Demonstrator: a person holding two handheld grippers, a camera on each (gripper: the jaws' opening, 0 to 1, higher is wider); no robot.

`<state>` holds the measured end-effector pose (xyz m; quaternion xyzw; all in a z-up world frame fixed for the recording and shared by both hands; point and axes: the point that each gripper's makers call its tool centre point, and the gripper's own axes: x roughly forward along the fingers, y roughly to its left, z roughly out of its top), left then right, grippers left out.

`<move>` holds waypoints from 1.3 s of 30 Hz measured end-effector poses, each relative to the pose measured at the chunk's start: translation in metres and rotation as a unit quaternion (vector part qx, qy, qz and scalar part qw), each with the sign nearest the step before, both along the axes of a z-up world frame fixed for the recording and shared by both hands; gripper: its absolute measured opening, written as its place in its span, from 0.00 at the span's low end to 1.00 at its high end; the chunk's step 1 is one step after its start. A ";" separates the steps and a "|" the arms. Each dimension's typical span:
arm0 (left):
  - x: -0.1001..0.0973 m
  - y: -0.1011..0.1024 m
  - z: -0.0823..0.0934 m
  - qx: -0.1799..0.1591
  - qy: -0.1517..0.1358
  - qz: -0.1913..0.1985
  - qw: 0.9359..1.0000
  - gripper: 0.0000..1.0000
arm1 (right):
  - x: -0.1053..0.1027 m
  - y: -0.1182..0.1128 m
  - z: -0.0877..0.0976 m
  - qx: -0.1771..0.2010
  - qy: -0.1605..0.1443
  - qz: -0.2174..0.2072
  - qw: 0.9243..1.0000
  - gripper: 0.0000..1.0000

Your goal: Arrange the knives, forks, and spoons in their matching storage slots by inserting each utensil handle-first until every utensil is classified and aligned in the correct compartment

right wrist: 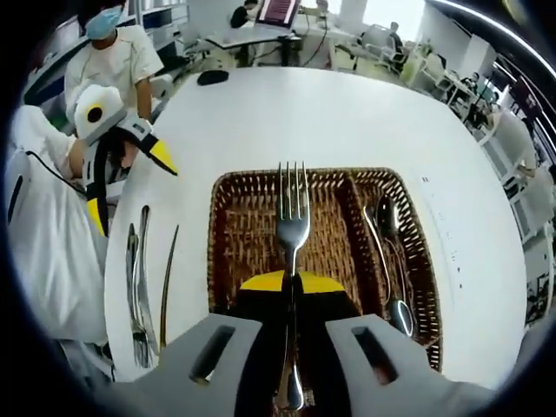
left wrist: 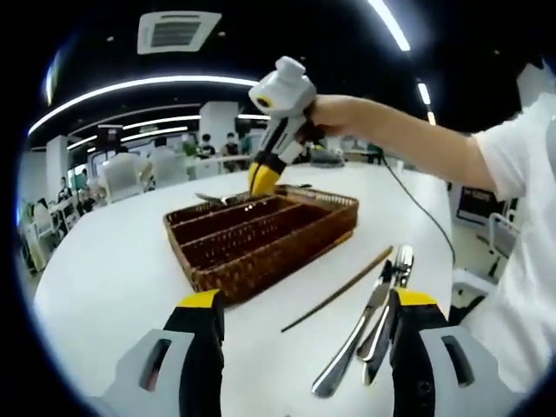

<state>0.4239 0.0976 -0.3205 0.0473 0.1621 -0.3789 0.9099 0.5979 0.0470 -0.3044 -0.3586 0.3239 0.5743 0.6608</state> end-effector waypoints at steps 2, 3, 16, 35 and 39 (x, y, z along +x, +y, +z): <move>0.002 -0.001 -0.002 -0.001 0.004 -0.001 1.000 0.77 | 0.006 0.000 -0.006 -0.002 0.002 -0.001 1.000 0.02; 0.002 -0.002 -0.003 -0.001 0.006 -0.001 1.000 0.77 | 0.009 0.001 -0.008 -0.005 0.001 -0.001 1.000 0.02; 0.020 0.007 -0.007 -0.004 0.018 0.000 1.000 0.78 | 0.033 0.008 -0.042 -0.027 -0.001 0.023 0.999 0.02; 0.028 0.012 -0.019 -0.001 0.033 -0.002 0.999 0.78 | 0.057 0.007 -0.073 -0.050 -0.016 0.051 0.997 0.03; 0.029 0.015 -0.022 0.001 0.036 -0.002 0.999 0.78 | 0.057 0.008 -0.076 -0.055 -0.024 0.066 0.996 0.03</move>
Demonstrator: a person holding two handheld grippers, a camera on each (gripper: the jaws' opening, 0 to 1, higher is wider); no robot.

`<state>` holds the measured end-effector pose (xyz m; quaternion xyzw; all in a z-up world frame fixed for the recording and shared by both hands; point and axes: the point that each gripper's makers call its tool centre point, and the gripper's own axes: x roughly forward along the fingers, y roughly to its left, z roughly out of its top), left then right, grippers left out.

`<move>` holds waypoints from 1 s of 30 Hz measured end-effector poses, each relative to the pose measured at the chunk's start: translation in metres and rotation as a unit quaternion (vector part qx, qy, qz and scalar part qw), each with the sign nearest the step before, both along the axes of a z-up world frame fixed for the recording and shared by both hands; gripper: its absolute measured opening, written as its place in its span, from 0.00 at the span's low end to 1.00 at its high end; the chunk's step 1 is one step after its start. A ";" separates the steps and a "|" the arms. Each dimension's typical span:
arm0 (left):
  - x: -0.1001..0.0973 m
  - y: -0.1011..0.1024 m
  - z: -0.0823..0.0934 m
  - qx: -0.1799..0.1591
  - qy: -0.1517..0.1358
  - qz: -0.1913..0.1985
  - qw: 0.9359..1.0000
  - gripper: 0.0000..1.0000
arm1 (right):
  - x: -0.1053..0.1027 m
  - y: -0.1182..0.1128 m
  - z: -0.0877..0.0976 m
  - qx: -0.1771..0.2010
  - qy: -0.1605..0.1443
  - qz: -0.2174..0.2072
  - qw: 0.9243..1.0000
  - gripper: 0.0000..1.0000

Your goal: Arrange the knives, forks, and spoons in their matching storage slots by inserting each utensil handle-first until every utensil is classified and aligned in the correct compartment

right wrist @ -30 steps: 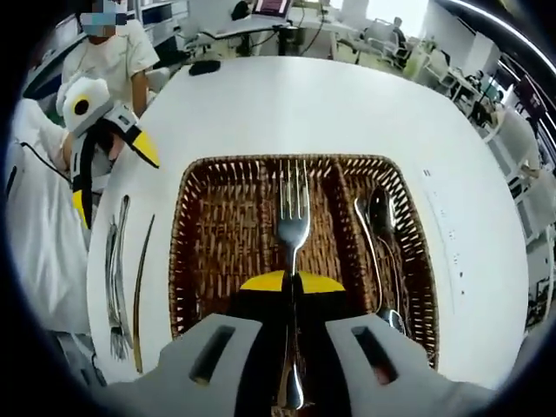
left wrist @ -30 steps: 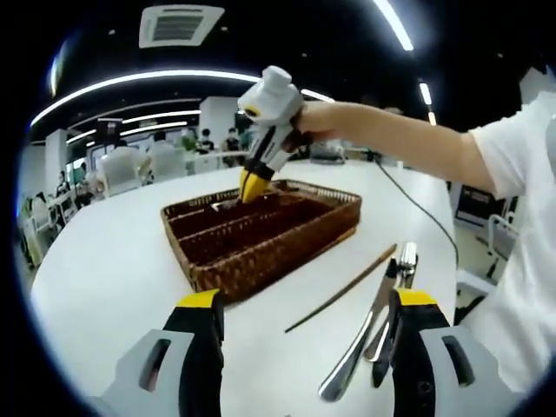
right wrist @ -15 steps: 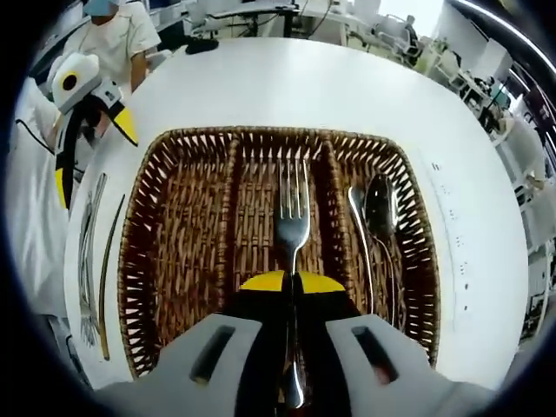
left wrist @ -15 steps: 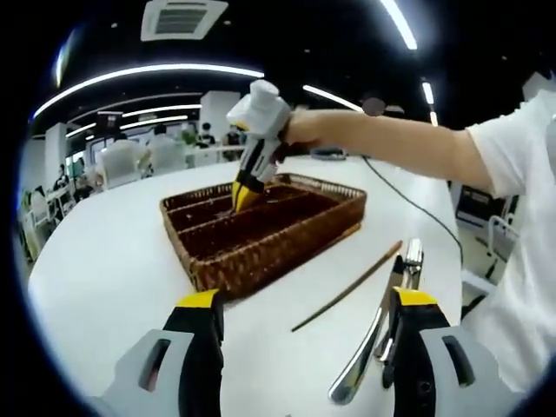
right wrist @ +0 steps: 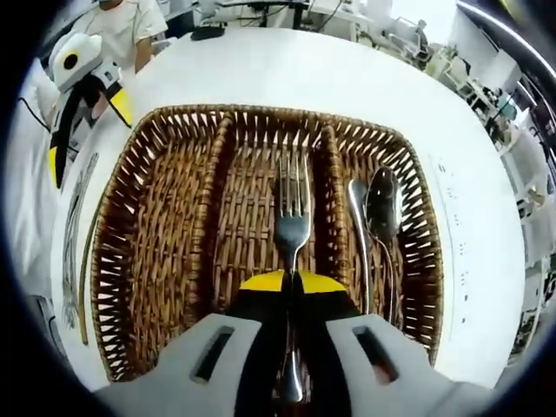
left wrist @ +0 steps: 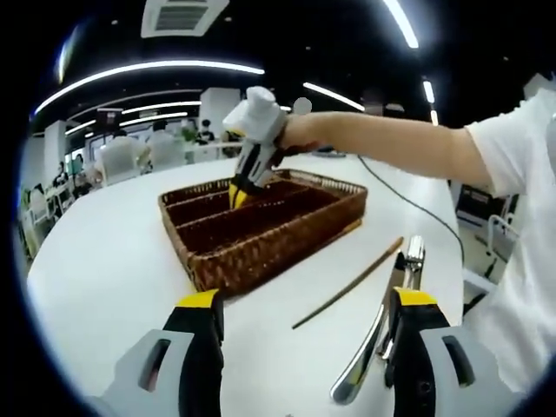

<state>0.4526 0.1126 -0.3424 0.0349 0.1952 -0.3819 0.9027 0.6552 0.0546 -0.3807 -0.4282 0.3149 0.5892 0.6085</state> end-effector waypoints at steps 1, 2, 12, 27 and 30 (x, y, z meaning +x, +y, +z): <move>0.000 0.000 0.000 0.000 0.000 0.000 1.000 0.78 | 0.000 0.000 0.000 0.000 -0.001 0.004 1.000 0.03; 0.000 0.000 0.000 0.000 0.001 -0.001 1.000 0.78 | 0.000 0.001 0.000 -0.001 -0.005 0.009 1.000 0.03; -0.003 -0.003 -0.001 0.001 0.000 -0.002 1.000 0.78 | 0.002 0.000 0.000 -0.002 0.005 -0.015 1.000 0.04; -0.006 -0.002 -0.002 0.002 0.001 -0.002 1.000 0.78 | 0.003 -0.004 0.001 -0.003 0.010 -0.035 0.999 0.04; -0.007 -0.003 -0.002 0.002 0.001 -0.003 1.000 0.78 | 0.003 -0.003 0.003 0.002 0.010 -0.038 0.999 0.04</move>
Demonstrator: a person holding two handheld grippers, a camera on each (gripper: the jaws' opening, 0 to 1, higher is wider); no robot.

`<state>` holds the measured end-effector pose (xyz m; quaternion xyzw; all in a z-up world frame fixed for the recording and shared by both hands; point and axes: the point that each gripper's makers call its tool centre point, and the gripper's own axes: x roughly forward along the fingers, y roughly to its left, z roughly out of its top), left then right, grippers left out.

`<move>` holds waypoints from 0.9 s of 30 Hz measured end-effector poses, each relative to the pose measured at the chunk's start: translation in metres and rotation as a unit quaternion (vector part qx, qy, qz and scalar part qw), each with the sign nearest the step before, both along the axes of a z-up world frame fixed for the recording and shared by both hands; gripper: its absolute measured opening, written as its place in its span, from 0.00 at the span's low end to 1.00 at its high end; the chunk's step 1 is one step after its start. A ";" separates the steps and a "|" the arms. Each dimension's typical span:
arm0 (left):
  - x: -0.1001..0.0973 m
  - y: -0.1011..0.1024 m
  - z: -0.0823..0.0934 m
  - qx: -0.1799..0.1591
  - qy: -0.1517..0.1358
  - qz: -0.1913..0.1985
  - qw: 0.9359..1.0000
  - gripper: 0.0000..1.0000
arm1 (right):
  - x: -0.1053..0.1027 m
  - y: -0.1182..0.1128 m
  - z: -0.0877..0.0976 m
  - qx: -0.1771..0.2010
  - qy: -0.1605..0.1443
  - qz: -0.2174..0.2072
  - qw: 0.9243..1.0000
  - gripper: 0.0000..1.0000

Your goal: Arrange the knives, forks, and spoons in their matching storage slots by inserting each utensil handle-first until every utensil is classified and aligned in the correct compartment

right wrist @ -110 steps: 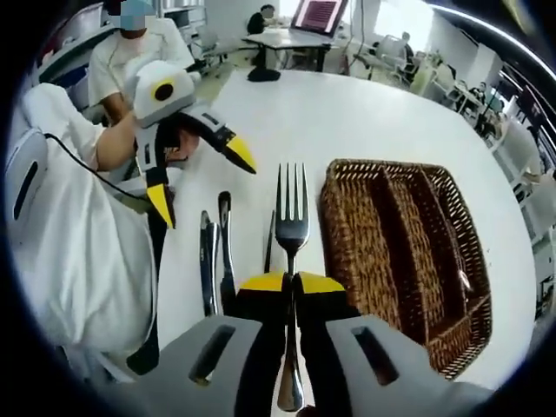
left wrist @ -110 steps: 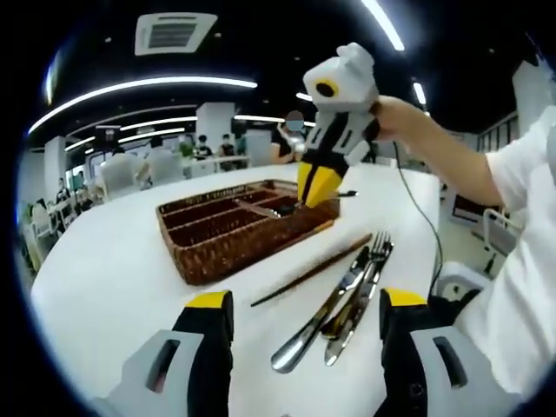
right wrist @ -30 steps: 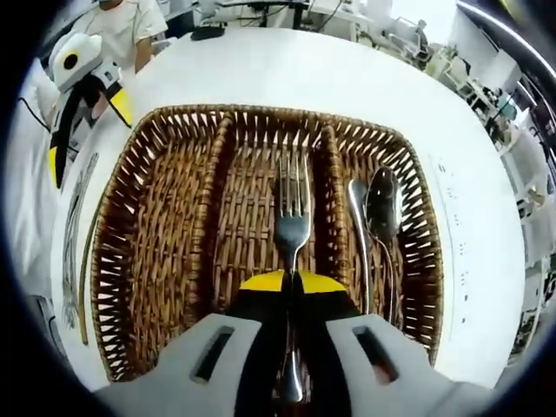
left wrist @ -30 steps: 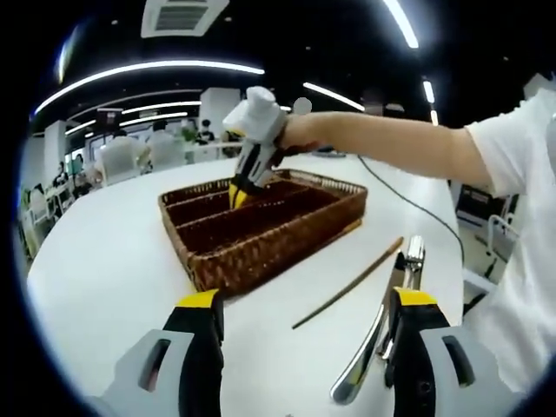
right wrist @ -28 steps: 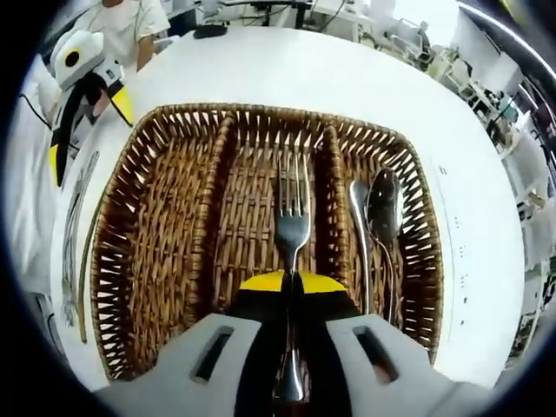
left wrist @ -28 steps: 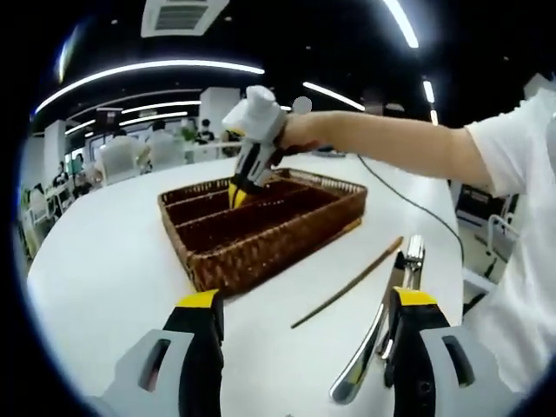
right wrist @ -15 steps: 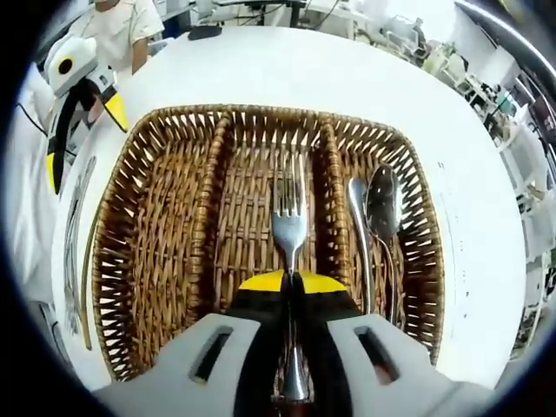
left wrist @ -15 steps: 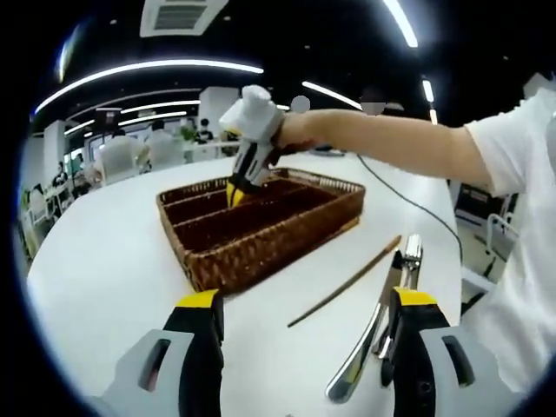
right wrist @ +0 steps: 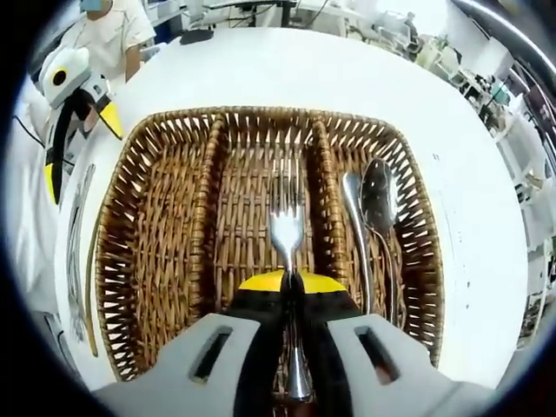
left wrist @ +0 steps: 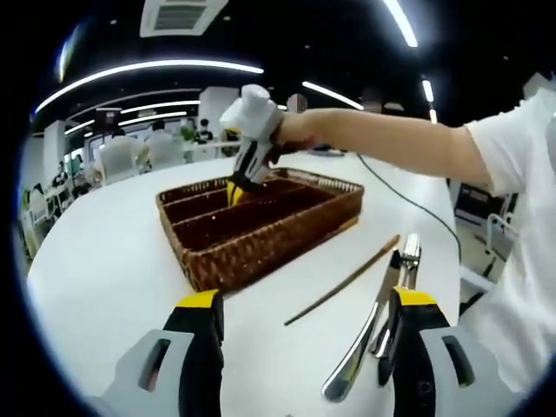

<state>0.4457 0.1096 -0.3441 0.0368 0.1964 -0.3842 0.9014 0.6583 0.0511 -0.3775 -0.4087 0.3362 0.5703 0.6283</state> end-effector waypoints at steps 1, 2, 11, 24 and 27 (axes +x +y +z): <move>0.000 0.000 0.000 0.000 0.000 0.000 1.000 0.78 | 0.000 0.000 0.000 0.000 0.000 0.000 1.000 0.04; 0.000 0.000 0.000 0.001 0.000 0.000 1.000 0.78 | 0.000 0.000 0.000 -0.001 -0.001 -0.001 1.000 0.04; -0.002 -0.001 0.001 -0.001 -0.001 0.001 1.000 0.78 | 0.000 -0.001 0.007 0.006 -0.004 -0.008 1.000 0.07; -0.005 -0.007 0.006 0.001 -0.008 -0.005 1.000 0.78 | -0.013 -0.001 0.027 0.062 0.012 -0.027 0.998 0.16; -0.006 -0.011 0.007 0.002 -0.009 -0.008 1.000 0.78 | -0.016 -0.003 0.031 0.075 0.015 -0.031 0.997 0.17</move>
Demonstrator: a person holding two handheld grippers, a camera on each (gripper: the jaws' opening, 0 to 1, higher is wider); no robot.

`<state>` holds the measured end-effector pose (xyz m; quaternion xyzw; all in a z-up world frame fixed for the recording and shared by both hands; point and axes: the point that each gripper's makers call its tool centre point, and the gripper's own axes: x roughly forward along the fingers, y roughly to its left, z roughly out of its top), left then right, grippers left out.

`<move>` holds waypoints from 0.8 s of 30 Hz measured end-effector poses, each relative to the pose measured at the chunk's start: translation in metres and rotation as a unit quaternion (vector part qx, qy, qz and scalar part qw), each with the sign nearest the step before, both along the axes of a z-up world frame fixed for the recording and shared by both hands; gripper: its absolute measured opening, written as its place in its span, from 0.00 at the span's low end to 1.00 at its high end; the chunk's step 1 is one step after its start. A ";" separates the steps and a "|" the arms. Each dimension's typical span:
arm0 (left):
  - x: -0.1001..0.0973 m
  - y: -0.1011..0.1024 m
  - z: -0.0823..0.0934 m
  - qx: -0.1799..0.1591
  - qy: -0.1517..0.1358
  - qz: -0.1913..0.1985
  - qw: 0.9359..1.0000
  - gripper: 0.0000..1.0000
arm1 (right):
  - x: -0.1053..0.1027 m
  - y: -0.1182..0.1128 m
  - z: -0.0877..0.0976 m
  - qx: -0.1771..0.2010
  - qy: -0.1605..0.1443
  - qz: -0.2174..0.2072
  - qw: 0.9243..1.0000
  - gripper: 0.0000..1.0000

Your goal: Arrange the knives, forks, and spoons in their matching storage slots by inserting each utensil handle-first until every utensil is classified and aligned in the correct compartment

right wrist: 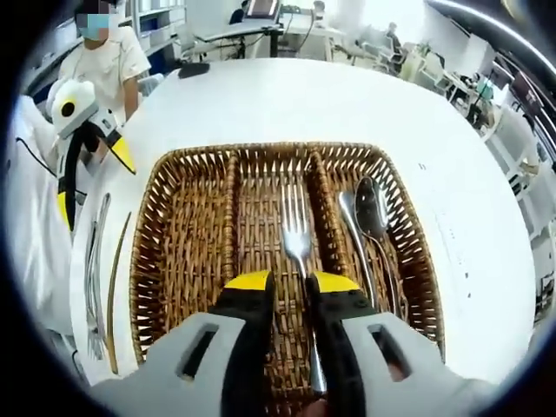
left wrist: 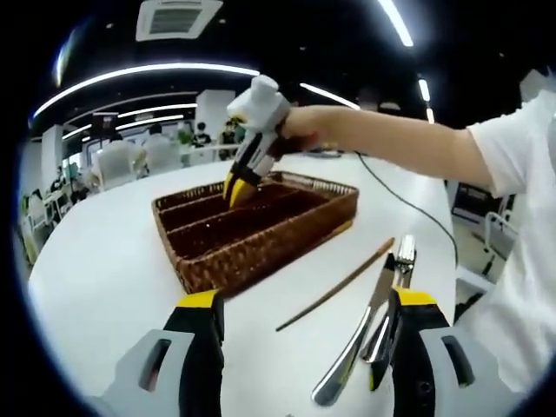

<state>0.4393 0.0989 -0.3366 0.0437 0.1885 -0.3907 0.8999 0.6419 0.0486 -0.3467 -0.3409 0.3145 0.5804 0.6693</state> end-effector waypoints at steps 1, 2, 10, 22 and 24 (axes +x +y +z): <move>0.000 -0.001 0.000 0.000 -0.001 -0.001 1.000 0.78 | -0.001 0.000 0.001 0.004 0.002 0.000 1.000 0.17; -0.001 -0.002 0.001 0.000 -0.001 -0.002 1.000 0.77 | -0.003 -0.002 0.002 0.006 0.001 -0.001 1.000 0.18; -0.006 -0.008 0.003 0.005 -0.005 -0.008 1.000 0.77 | -0.010 -0.007 0.012 0.041 0.008 -0.014 0.999 0.22; -0.016 -0.014 0.005 0.011 -0.009 -0.016 1.000 0.76 | -0.030 -0.013 0.021 0.084 0.014 -0.025 0.996 0.25; -0.018 -0.016 0.005 0.011 -0.010 -0.016 1.000 0.76 | -0.035 -0.012 0.026 0.101 0.015 -0.028 0.994 0.26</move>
